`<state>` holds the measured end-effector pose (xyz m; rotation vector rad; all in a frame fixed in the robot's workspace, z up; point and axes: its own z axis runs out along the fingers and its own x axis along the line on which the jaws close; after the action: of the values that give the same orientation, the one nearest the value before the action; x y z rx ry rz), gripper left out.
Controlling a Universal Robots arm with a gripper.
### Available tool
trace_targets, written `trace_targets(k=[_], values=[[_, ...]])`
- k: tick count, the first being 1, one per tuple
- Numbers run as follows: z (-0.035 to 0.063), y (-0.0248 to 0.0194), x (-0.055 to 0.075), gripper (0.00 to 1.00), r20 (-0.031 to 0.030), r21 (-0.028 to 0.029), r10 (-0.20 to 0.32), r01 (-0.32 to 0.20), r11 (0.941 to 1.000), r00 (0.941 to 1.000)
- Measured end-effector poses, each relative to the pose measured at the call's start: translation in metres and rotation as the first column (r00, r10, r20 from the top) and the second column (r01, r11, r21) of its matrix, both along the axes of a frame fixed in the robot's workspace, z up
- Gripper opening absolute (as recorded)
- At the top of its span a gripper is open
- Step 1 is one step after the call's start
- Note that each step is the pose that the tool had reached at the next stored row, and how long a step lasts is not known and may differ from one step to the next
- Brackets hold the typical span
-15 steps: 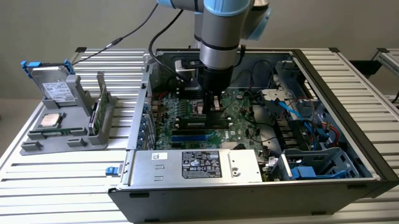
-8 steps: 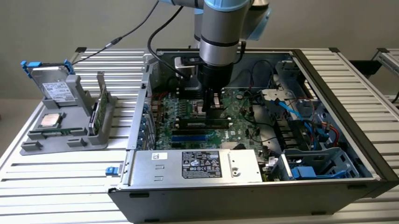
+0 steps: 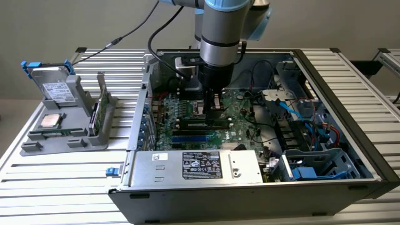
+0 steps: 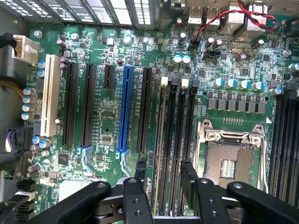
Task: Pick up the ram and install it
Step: 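Insert the ram into the slot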
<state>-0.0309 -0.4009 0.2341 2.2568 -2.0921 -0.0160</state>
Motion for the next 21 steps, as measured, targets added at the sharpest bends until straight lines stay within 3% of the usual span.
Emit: trace_targets(k=[8,11,13,14,16,21], values=[[0.0027,0.0,0.0,0.42,0.0,0.0001,0.0,0.0,1.0,1.0],[0.0028,0.0,0.0,0.34,0.0,0.0001,0.0,0.0,1.0,1.0],[0.0028,0.0,0.0,0.21,0.0,0.0,0.0,0.0,1.0,1.0],[0.0028,0.0,0.0,0.21,0.0,0.0,0.0,0.0,1.0,1.0],[0.0028,0.0,0.0,0.1,0.0,0.0,0.0,0.0,1.0,1.0],[0.0028,0.0,0.0,0.1,0.0,0.0,0.0,0.0,1.0,1.0]])
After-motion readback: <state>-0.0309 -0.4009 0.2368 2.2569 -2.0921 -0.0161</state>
